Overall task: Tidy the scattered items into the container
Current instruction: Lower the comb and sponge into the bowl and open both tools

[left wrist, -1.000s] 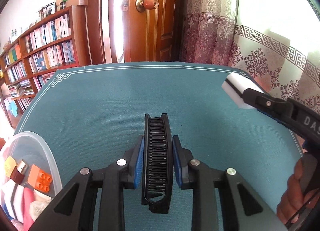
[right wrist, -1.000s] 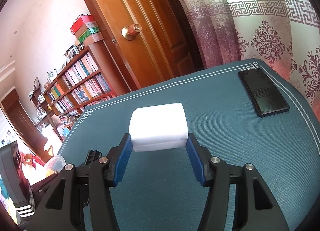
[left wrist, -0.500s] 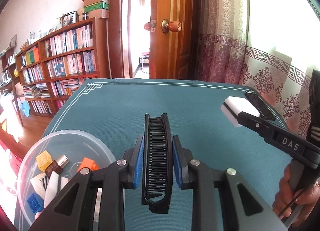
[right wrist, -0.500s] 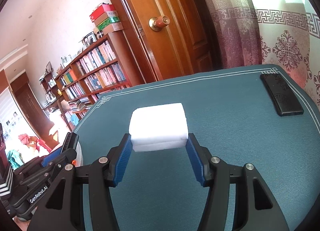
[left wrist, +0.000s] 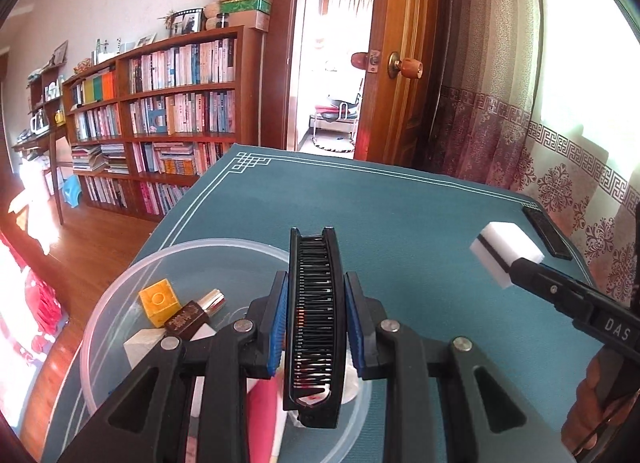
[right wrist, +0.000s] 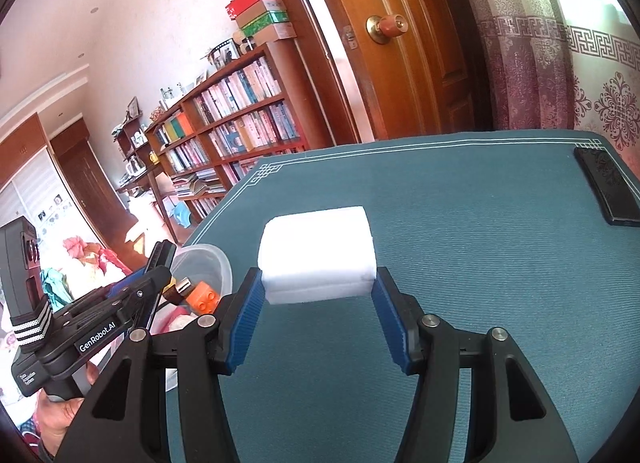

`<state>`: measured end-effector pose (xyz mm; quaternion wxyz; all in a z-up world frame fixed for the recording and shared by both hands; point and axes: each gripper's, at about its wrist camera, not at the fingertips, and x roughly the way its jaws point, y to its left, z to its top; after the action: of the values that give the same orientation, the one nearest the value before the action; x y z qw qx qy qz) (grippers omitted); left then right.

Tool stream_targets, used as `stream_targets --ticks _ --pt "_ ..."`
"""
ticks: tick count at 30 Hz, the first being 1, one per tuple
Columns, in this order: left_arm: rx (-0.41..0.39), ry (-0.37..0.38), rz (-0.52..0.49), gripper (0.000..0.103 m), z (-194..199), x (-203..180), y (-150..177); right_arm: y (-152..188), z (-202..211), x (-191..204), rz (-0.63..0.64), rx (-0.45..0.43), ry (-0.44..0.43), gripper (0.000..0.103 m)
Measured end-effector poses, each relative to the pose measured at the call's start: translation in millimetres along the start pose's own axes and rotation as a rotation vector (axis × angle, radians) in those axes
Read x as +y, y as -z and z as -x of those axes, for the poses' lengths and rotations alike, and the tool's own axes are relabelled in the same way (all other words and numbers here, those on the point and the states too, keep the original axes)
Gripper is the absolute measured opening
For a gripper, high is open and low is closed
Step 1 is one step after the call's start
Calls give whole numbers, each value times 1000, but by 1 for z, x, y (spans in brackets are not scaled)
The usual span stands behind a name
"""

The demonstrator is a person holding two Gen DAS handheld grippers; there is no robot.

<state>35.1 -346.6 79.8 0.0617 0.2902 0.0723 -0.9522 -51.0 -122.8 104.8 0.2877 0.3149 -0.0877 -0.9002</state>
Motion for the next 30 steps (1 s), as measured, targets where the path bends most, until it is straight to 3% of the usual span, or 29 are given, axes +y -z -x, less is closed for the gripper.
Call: stream_targets --ticks 10,19,24,30 --pt "7 -62 58 30 8 57 4 8 -23 40 6 55 -60 58" --pt "47 -40 91 30 4 87 14 7 -45 91 48 76 -122 58" --pt "68 -19 111 30 1 94 17 8 -70 121 78 109 -143 59" --pt "82 -11 59 30 0 89 21 9 -99 143 116 141 -130 59"
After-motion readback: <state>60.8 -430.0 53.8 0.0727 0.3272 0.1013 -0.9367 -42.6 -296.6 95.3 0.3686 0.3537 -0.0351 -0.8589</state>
